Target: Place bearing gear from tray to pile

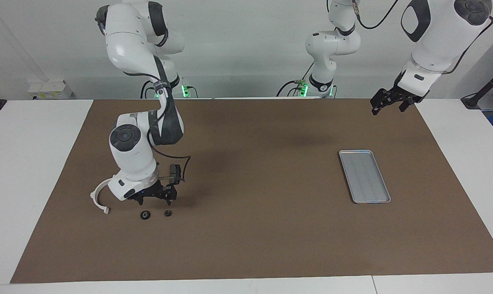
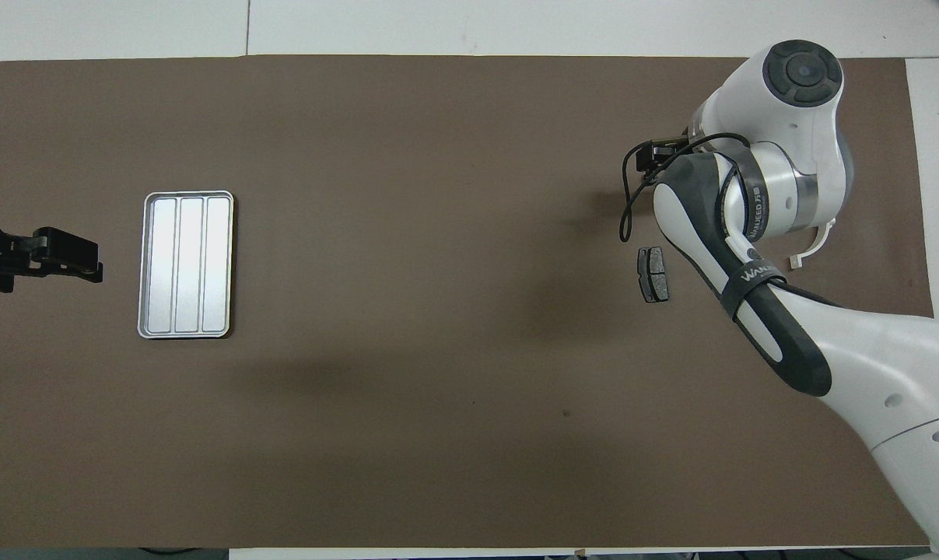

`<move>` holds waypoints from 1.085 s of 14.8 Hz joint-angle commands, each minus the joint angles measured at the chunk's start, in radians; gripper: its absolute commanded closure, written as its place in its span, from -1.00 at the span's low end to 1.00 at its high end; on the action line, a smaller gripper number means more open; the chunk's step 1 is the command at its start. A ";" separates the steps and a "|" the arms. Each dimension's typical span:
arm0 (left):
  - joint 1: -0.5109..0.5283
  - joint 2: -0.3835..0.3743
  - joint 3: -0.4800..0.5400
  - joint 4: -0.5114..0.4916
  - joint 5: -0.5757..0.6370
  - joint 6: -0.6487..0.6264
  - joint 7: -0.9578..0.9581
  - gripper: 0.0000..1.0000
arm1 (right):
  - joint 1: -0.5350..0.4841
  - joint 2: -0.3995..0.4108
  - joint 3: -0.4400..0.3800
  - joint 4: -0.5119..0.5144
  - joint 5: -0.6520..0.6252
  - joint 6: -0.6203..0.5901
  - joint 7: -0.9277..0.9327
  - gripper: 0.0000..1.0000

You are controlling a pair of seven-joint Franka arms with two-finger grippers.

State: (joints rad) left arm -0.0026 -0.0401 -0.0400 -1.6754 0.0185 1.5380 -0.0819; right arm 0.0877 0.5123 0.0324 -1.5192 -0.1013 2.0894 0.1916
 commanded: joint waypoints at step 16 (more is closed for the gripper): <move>0.006 -0.018 -0.006 -0.009 0.012 -0.004 0.007 -1.00 | -0.071 -0.570 0.012 -0.087 0.129 -0.540 -0.037 -1.00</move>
State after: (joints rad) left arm -0.0026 -0.0402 -0.0400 -1.6754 0.0185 1.5380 -0.0818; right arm 0.0361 0.0372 0.0327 -1.5385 0.0016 1.5731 0.1853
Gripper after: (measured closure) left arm 0.000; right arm 0.000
